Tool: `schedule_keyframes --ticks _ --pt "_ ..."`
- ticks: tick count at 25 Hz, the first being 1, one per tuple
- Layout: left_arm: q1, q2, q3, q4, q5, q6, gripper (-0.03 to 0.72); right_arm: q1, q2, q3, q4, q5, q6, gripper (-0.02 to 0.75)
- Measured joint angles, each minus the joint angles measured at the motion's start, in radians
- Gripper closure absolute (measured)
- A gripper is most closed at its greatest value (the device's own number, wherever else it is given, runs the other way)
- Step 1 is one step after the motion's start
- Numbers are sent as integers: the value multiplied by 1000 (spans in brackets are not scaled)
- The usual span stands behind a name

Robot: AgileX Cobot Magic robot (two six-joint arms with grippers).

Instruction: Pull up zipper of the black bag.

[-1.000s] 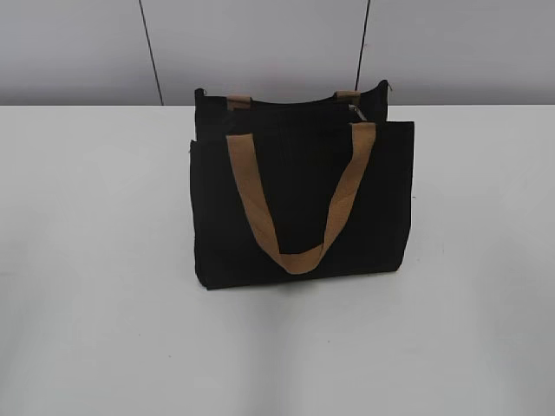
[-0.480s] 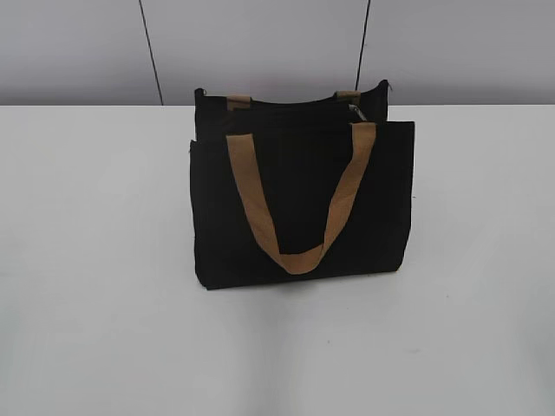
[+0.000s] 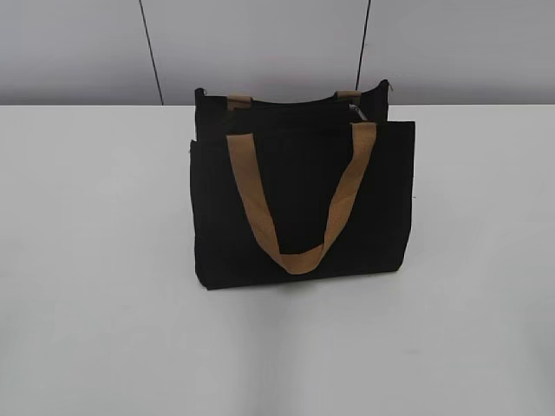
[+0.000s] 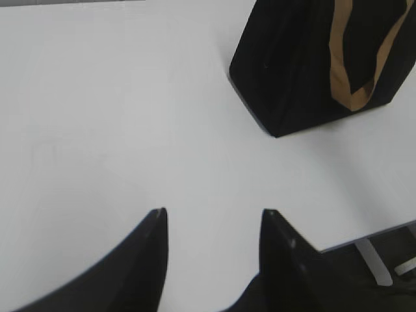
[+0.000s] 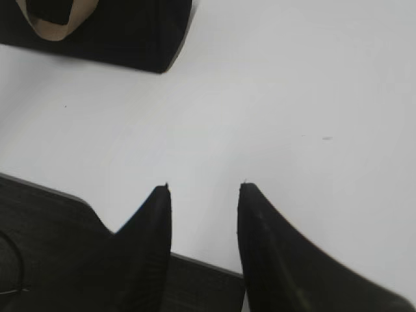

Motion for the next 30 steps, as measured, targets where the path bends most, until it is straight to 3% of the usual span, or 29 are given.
schedule_keyframes --ticks 6,17,30 --pt "0 -1 42 -1 -92 0 338 0 0 36 -14 -93 6 463" --pt "0 -1 43 -9 -109 0 345 0 0 37 -16 -102 9 463" --pt "20 -1 43 -12 -109 0 407 0 0 37 -16 -102 10 463"
